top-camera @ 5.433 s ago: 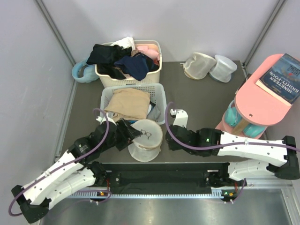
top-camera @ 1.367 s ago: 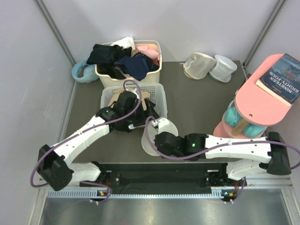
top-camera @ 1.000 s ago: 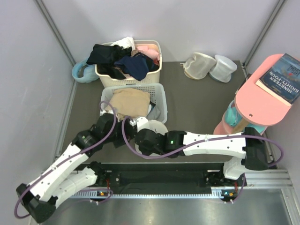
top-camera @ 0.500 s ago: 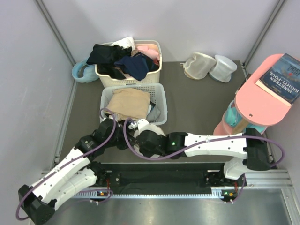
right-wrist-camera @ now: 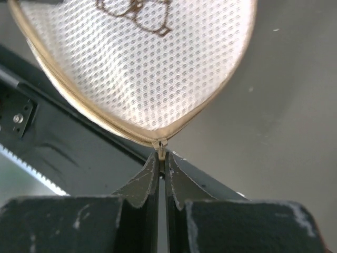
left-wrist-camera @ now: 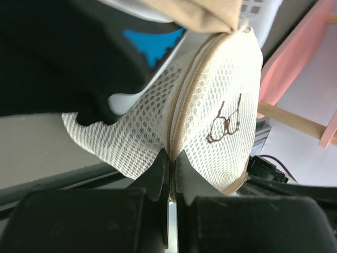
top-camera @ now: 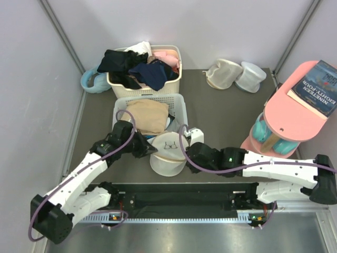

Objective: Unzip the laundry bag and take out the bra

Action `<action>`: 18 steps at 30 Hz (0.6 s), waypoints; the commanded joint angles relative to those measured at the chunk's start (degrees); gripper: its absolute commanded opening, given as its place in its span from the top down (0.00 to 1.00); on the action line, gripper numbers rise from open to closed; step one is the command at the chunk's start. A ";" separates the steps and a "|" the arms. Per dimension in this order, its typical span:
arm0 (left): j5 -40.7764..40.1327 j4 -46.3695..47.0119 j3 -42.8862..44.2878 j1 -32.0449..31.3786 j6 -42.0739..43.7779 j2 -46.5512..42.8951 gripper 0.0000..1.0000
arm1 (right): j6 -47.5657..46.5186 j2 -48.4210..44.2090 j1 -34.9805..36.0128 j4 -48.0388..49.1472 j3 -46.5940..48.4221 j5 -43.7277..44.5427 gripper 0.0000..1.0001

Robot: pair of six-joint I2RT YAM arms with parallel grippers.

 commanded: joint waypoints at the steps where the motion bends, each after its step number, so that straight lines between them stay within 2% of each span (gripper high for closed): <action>1: -0.13 7.71 3.90 1.51 5.49 3.75 1.00 | -0.34 -2.83 -2.58 -5.97 0.81 4.70 1.00; 5: 5.66 11.41 9.44 1.42 11.90 13.39 1.00 | -3.50 -1.51 -2.24 -7.03 5.98 5.41 1.00; 8: 9.54 8.44 15.94 1.51 16.11 19.64 1.00 | -5.97 0.51 -1.36 -5.19 8.80 3.83 1.00; 9: 9.63 7.30 17.26 1.51 16.74 20.45 0.93 | -6.49 1.04 -1.09 -4.32 9.34 2.61 1.00; 12: 6.65 2.99 19.38 1.51 16.57 18.98 0.46 | -6.85 3.75 -0.39 -0.62 11.01 -0.02 1.00; 13: 5.34 0.63 18.86 1.51 15.35 17.92 0.27 | -6.85 4.64 0.05 1.30 11.27 -0.47 1.00; 16: 0.76 -3.86 16.15 1.51 11.49 12.21 0.18 | -7.29 8.50 0.23 4.12 12.85 -1.97 1.00; 18: 0.14 -6.42 13.42 1.42 9.46 7.03 0.17 | -8.07 11.32 0.32 5.44 14.70 -3.10 1.00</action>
